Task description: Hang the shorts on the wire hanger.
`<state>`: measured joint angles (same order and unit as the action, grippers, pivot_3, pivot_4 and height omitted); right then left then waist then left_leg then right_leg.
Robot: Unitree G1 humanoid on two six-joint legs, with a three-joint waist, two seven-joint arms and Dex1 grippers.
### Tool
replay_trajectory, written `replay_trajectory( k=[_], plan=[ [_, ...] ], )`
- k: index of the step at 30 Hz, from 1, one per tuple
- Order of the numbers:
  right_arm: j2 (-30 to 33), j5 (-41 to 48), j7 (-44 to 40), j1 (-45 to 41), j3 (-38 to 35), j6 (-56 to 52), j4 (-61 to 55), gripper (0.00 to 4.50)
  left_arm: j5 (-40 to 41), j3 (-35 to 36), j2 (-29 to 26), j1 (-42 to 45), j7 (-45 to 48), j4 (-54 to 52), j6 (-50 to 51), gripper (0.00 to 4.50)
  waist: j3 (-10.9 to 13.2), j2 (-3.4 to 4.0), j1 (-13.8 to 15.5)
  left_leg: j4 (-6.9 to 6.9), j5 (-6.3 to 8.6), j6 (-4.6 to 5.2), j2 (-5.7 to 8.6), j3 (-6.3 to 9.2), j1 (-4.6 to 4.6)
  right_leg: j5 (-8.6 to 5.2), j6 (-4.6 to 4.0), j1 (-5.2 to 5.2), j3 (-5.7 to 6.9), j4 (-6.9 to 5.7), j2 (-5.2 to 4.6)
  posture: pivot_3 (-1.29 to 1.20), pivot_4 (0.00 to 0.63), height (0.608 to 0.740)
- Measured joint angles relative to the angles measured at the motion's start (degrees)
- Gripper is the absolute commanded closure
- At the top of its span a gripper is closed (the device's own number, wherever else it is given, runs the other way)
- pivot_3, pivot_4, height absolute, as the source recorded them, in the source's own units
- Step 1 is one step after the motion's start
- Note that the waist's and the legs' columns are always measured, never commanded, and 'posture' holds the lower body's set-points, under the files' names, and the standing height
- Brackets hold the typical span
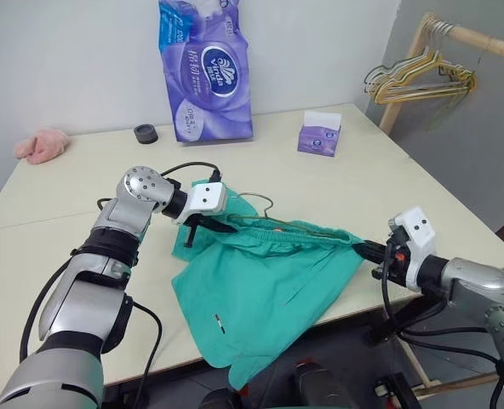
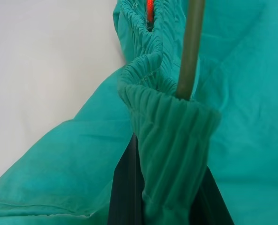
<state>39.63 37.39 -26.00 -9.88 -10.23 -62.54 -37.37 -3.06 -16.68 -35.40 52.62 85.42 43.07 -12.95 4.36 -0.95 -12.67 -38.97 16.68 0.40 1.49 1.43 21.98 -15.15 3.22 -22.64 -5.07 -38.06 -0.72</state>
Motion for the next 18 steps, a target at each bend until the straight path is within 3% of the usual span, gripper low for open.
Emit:
replay_trajectory(
  k=[4, 9, 16, 18],
  plan=[
    [2.3, 0.5, -0.2, -6.9, 2.5, -0.9, -1.8, 4.48, -0.7, 0.0, 0.1, 0.3, -1.0, 0.3, 0.0, 4.5, 0.0, 0.0, 0.0, 0.02, 0.0, 0.0, -0.01, 0.04, 0.0, 0.0, 0.0, 0.0, 0.03, 0.03, 0.02, -0.28, 0.061, 0.74],
    [5.4, -1.3, -2.7, -13.8, 12.4, -0.8, -1.8, 4.48, -1.8, -0.1, 1.1, 0.4, -2.0, 0.4, 0.2, 4.5, 0.0, 0.0, 0.0, 0.0, 0.0, 0.0, 0.0, 0.03, 0.02, 0.0, 0.0, 0.0, 0.03, 0.05, -0.01, -0.28, 0.058, 0.74],
    [7.0, -5.9, -5.2, -18.1, 19.3, 1.0, -0.6, 4.48, -2.2, -0.3, 3.3, -0.1, -4.4, -0.5, 1.4, 4.5, 0.0, 0.0, 0.0, 0.01, 0.0, 0.0, 0.0, 0.03, 0.05, 0.0, 0.0, -0.05, 0.03, 0.03, -0.05, -0.27, 0.056, 0.74],
    [8.6, -7.3, -6.5, -18.3, 19.8, 2.5, -0.7, 4.1, -2.2, -0.3, 3.7, -0.6, -5.0, -1.1, 1.7, 4.5, 0.0, 0.0, 0.0, 0.01, 0.0, 0.0, 0.0, 0.05, 0.07, 0.0, 0.0, -0.06, 0.05, 0.04, -0.06, -0.27, 0.056, 0.74]
  ],
)
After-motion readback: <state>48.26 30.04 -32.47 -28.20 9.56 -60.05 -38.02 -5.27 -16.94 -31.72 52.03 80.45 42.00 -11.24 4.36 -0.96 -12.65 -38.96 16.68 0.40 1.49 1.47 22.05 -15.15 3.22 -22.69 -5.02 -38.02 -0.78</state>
